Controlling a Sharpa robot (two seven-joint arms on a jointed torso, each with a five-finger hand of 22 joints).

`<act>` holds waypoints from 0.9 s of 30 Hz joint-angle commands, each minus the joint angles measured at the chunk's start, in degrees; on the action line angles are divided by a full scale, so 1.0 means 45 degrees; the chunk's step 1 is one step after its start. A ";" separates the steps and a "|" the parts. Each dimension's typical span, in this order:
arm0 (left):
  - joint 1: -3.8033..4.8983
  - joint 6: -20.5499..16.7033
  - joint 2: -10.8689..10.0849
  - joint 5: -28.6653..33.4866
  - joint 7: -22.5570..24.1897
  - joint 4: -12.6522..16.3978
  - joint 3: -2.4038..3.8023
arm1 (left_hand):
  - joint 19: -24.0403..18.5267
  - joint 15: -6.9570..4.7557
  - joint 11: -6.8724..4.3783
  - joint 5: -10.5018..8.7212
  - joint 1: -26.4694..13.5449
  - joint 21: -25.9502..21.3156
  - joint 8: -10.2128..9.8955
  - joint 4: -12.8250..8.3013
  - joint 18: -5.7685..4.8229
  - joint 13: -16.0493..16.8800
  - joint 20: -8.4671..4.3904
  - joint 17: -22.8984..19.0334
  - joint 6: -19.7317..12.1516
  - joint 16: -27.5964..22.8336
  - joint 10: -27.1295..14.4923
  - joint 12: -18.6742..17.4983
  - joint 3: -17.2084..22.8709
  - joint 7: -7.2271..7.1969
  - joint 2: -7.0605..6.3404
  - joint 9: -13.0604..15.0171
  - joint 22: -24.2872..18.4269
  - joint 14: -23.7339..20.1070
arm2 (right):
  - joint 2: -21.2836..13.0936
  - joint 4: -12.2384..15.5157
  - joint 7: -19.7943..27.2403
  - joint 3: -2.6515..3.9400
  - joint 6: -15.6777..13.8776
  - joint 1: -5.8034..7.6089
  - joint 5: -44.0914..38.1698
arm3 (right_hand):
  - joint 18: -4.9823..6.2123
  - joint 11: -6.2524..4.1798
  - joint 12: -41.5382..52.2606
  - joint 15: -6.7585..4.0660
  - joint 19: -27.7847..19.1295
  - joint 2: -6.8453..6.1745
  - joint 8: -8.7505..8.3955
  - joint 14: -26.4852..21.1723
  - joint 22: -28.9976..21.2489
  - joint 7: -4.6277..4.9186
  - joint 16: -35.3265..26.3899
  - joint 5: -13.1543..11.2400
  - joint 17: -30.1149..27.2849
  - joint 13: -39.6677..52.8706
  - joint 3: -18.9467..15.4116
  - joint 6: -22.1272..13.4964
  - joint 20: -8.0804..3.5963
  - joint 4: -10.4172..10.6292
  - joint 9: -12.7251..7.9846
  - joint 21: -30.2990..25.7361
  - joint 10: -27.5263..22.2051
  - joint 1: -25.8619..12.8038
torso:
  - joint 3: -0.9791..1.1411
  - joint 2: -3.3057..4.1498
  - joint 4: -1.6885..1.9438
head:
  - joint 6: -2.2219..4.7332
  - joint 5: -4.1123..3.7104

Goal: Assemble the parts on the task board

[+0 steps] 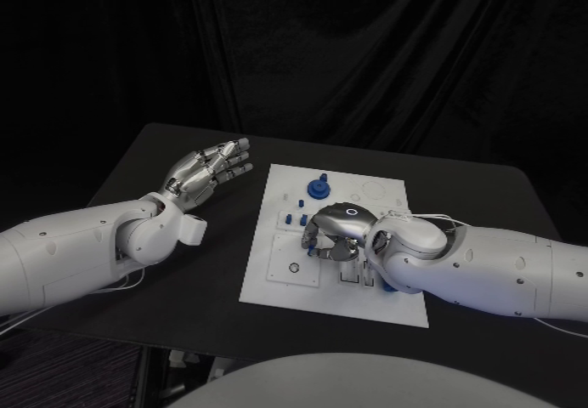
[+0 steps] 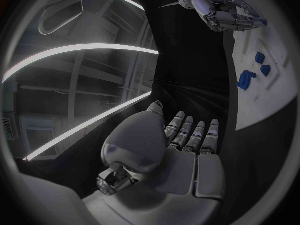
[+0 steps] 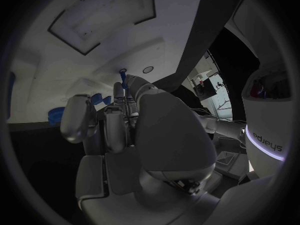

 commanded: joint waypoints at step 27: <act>-0.0030 0.0239 0.0039 0.0022 0.0580 -0.0042 0.0011 | 0.0102 0.0020 0.0131 0.0113 0.0167 0.0057 0.0091 0.0020 -0.0249 0.0021 -0.0002 0.0012 0.0119 0.0033 0.0009 0.0099 0.0114 0.0744 0.0000 0.0018 0.0022 0.0033 | -0.0034 -0.0026 -0.0327 -0.0037 0.0566 -0.0130 -0.0095 | 0.0208 0.0075 -0.0105 0.0008 -0.0130 0.0034 -0.0166 0.0320 0.1874 0.0034 -0.0167 -0.0022 0.0031 -0.0034 0.0018 -0.0239 -0.0038 -0.0106 0.0015 -0.0219 0.0029 0.0022 | -0.0005 -0.0013 0.0002 | 0.0002 0.0023</act>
